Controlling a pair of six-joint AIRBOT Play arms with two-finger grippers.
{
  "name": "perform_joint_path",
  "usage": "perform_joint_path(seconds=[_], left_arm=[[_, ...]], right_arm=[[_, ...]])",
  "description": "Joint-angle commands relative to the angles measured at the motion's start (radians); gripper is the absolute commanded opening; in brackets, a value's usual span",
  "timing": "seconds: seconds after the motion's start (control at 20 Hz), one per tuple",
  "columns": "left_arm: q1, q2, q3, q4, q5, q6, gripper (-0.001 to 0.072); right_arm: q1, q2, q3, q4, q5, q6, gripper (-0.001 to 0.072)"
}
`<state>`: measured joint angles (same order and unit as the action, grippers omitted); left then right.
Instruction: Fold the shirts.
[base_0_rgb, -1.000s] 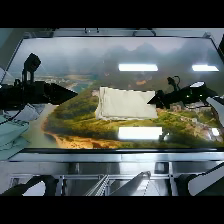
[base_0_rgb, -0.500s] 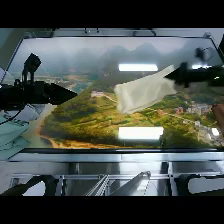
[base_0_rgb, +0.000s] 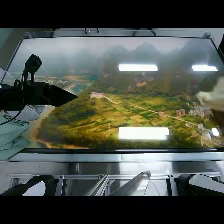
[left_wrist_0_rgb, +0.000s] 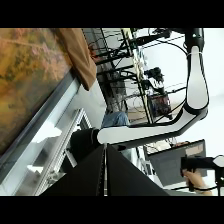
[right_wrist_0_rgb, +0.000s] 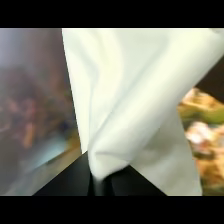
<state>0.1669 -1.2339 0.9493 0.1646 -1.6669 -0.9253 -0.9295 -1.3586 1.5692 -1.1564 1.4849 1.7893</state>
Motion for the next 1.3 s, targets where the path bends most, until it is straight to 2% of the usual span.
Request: perform_joint_path(seconds=[0.0,0.1,0.25,0.3,0.35,0.4,0.5,0.7,0.75,0.8,0.85,0.95,1.05,1.15,1.25], left_arm=[[0.000,0.001,0.000,0.001,-0.010,0.001,0.0023],[0.000,0.001,0.000,0.000,-0.007,0.001,0.0023],[0.000,0.001,0.000,0.001,-0.007,0.001,0.0023],[0.000,0.001,0.000,0.000,-0.008,0.000,0.0023],[0.000,0.001,0.000,0.000,-0.008,0.000,0.0023],[0.000,0.001,0.000,0.000,-0.010,0.000,0.0022],[0.000,0.001,0.000,-0.001,-0.009,0.000,0.0022],[0.000,0.001,0.028,-0.008,-0.014,0.000,0.0013],[0.000,0.001,0.061,-0.008,-0.018,0.000,0.0012],[0.000,0.009,0.104,-0.008,-0.014,0.000,0.0012],[0.000,0.026,0.143,-0.007,-0.006,0.000,0.0012],[0.003,0.077,0.211,0.008,0.017,0.000,0.0011],[0.022,0.146,0.235,0.105,0.073,-0.027,0.0012],[0.054,0.230,0.184,0.191,0.120,-0.076,0.0014],[0.087,0.333,0.071,0.203,0.108,-0.090,0.0014]], right_arm=[[-0.121,0.023,-0.047,-0.472,0.120,0.046,0.0019],[-0.153,0.023,-0.151,-0.525,0.095,0.039,0.0019],[-0.166,0.014,-0.321,-0.527,0.026,0.016,0.0025],[-0.166,0.001,-0.354,-0.526,0.029,0.016,0.0114],[-0.166,-0.014,-0.356,-0.526,0.046,0.015,0.0390],[-0.165,-0.025,-0.348,-0.526,0.063,0.003,0.0627],[-0.161,-0.027,-0.307,-0.505,0.090,0.001,0.0642],[-0.068,-0.027,-0.140,-0.344,0.117,0.002,0.0637],[-0.027,-0.027,-0.103,-0.273,0.108,0.002,0.0489],[0.025,-0.025,-0.070,-0.186,0.096,-0.011,0.0087],[0.083,-0.020,-0.048,-0.095,0.071,-0.037,0.0017],[0.201,-0.003,-0.031,-0.013,0.032,-0.059,0.0019],[0.320,0.017,-0.031,0.013,0.018,-0.110,0.0018],[0.439,0.052,-0.040,0.067,0.029,-0.179,0.0016],[0.576,0.116,-0.076,0.142,0.029,-0.238,0.0016]])
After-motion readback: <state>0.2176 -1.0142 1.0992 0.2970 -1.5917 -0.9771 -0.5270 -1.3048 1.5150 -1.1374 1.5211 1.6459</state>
